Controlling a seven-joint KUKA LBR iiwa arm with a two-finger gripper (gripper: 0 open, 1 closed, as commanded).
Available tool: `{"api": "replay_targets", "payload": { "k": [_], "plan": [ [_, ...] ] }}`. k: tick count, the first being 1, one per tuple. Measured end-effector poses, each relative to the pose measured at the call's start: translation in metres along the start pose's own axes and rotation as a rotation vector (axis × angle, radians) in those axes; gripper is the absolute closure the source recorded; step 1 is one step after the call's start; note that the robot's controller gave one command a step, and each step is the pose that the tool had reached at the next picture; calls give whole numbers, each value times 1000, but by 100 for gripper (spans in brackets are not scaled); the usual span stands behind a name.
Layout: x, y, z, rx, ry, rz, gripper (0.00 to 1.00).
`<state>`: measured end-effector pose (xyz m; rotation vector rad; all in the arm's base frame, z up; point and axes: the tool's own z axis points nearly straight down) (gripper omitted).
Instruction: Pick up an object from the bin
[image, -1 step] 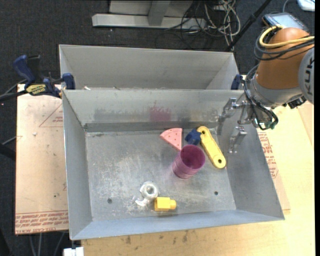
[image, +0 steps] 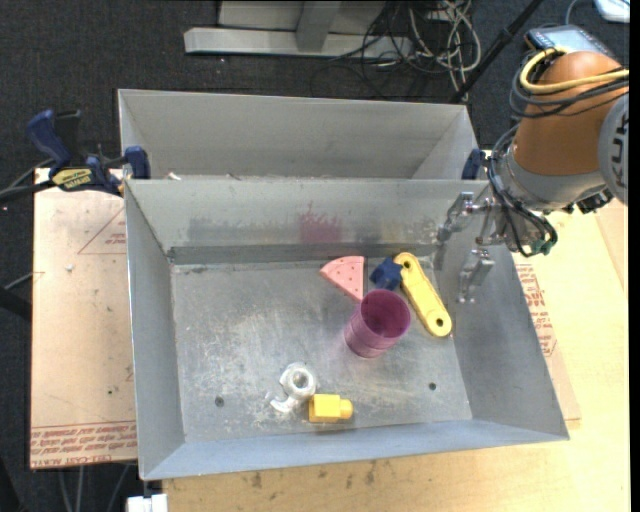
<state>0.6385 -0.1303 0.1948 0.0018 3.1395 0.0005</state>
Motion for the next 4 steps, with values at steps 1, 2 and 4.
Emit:
{"api": "replay_targets", "payload": {
  "k": [1, 2, 4],
  "plan": [
    [23, 39, 63, 0, -1, -119, 0],
    [3, 14, 64, -1, -1, -447, 0],
    [29, 29, 90, 0, -4, -634, 0]
  ]
}}
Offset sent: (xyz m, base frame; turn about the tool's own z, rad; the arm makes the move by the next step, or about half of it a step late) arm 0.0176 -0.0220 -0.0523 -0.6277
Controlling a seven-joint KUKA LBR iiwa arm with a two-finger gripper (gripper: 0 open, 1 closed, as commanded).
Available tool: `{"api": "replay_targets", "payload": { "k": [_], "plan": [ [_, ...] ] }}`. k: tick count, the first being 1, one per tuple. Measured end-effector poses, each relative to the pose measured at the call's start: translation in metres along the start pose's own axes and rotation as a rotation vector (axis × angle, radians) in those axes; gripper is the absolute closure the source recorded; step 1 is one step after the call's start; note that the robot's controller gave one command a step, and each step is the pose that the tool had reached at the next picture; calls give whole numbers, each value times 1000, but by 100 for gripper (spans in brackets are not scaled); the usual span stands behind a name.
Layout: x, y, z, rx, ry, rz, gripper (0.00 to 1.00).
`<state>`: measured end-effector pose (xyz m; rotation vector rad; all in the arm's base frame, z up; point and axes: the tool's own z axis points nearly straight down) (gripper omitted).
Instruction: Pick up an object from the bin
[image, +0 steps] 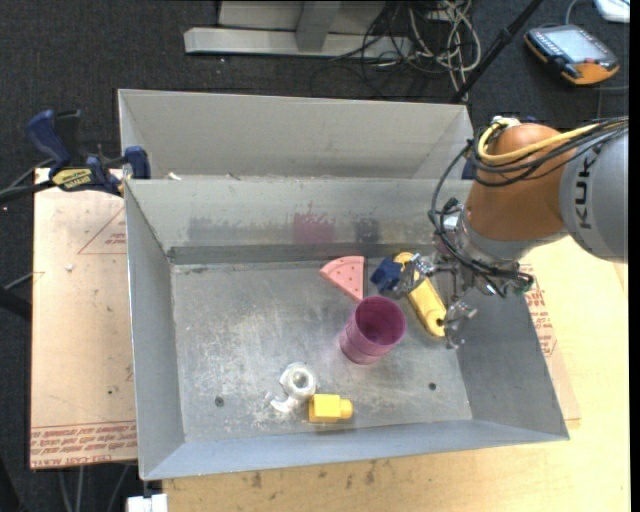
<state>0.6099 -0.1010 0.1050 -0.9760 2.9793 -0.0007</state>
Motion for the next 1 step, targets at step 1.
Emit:
{"api": "replay_targets", "payload": {
  "k": [1],
  "plan": [
    [13, 72, 29, 8, -4, 2, 100]
  ]
}}
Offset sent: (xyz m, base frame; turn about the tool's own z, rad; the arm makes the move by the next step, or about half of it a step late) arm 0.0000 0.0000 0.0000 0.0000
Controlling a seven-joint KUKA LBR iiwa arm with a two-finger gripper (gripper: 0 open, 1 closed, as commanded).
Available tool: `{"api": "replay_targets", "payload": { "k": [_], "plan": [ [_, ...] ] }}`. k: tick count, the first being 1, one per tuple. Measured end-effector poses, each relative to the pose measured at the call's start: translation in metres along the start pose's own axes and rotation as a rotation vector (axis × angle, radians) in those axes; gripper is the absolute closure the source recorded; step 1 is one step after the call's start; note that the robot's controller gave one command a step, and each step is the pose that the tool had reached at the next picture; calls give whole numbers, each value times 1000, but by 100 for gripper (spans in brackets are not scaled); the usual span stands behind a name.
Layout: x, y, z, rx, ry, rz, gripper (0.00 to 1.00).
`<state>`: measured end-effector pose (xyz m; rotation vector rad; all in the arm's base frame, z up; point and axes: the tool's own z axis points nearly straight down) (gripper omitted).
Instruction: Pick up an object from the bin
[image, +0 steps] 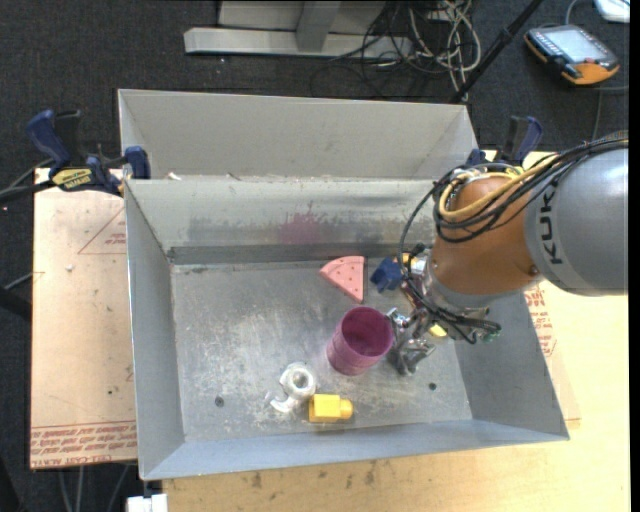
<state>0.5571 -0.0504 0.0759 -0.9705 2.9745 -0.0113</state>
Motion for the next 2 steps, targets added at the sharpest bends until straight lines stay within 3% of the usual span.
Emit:
{"api": "replay_targets", "payload": {
  "k": [2],
  "plan": [
    [0, 0, -3, -2, 2, 0, 100]
  ]
}}
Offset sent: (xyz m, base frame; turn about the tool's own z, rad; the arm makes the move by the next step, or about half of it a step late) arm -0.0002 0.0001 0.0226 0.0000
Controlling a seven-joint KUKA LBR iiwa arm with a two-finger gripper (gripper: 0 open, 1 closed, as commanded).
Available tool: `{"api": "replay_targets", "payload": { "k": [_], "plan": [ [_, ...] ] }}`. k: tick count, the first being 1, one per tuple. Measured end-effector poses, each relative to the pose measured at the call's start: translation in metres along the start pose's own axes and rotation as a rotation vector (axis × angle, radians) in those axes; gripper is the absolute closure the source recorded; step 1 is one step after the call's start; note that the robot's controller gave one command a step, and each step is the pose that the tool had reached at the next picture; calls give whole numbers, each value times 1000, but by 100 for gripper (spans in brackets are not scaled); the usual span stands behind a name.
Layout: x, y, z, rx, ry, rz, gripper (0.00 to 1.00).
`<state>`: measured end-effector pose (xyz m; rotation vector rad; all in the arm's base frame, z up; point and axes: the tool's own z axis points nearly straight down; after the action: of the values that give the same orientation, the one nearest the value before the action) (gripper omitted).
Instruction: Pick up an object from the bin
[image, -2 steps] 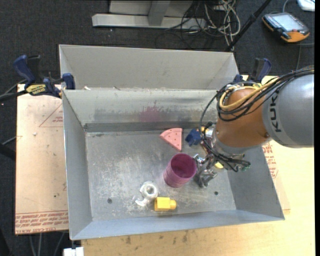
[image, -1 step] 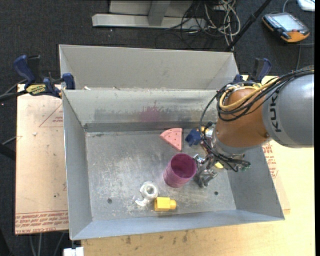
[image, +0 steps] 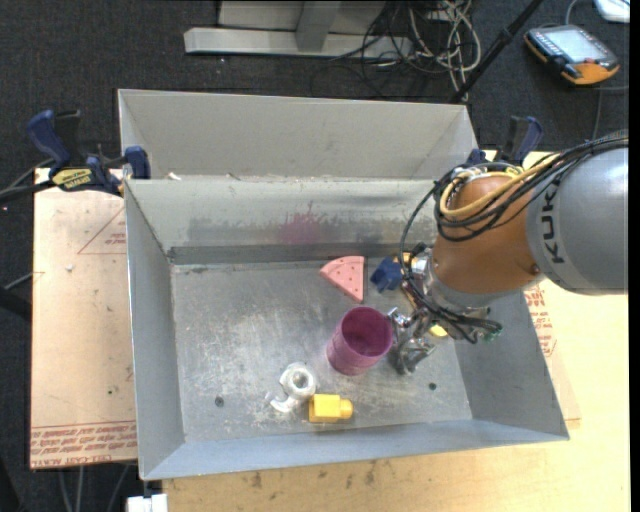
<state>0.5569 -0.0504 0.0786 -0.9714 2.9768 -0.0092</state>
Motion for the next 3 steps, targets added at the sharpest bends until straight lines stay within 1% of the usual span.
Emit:
{"api": "replay_targets", "payload": {
  "k": [1, 3],
  "plan": [
    [1, 1, -8, -6, 4, 0, 100],
    [-1, 1, -23, -7, 3, 0, 100]
  ]
}}
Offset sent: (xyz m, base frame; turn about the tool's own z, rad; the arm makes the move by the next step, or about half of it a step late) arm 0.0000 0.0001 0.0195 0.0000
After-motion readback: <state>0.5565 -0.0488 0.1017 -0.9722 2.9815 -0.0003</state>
